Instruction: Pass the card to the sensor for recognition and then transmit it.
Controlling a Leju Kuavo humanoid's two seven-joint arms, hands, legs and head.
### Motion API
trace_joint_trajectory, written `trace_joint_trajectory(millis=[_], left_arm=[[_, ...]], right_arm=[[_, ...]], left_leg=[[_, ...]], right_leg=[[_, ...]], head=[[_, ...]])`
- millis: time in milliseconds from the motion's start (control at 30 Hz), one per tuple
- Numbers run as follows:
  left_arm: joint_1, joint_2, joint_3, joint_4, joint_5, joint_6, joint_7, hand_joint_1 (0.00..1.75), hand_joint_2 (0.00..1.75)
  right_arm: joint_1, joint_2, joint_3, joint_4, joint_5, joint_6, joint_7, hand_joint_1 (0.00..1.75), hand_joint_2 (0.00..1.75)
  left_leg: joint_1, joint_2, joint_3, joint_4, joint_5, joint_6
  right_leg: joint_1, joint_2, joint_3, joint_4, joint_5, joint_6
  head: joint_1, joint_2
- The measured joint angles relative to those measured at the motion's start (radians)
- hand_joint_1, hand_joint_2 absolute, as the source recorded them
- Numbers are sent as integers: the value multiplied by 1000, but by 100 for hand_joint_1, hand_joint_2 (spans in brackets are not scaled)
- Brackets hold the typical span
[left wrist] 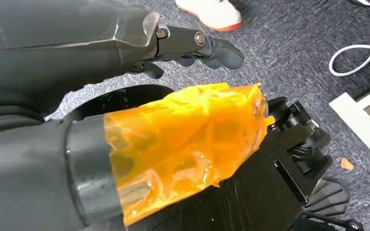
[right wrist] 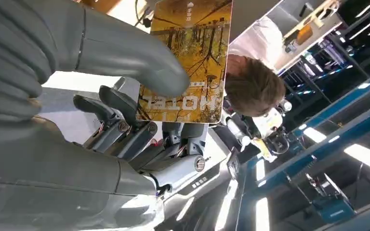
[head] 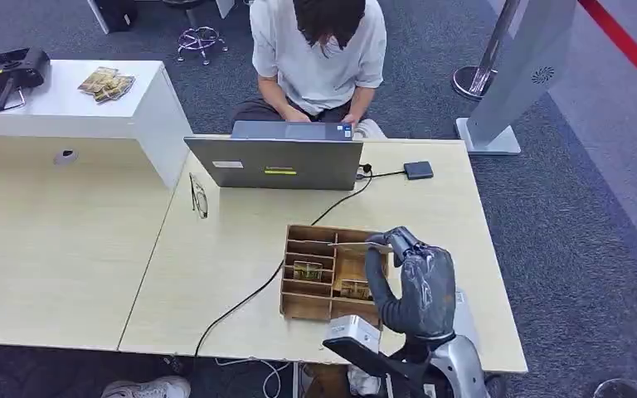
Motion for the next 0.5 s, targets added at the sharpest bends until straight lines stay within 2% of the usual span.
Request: trace_joint_trajectory(millis=[267,433,500], left_arm=[[-3,-2,0,0,-27,-21,19,0,0],[-2,6,0,0,7,-118,-2,0,0],[-7,26,0,1,24,-187,-14,0,0]], right_arm=[[-57,0,-3,34,30,23,41,175,175],[-97,0,-7,67,50,53,56,175,175],[-126,1,-7,92,55,69,61,175,175]], left_leg=[[0,0,0,0,0,0],[0,0,0,0,0,0],[0,0,0,0,0,0]], right_leg=[[0,0,0,0,0,0],[0,0,0,0,0,0],[0,0,0,0,0,0]], head=[[0,0],[0,0],[0,0]])
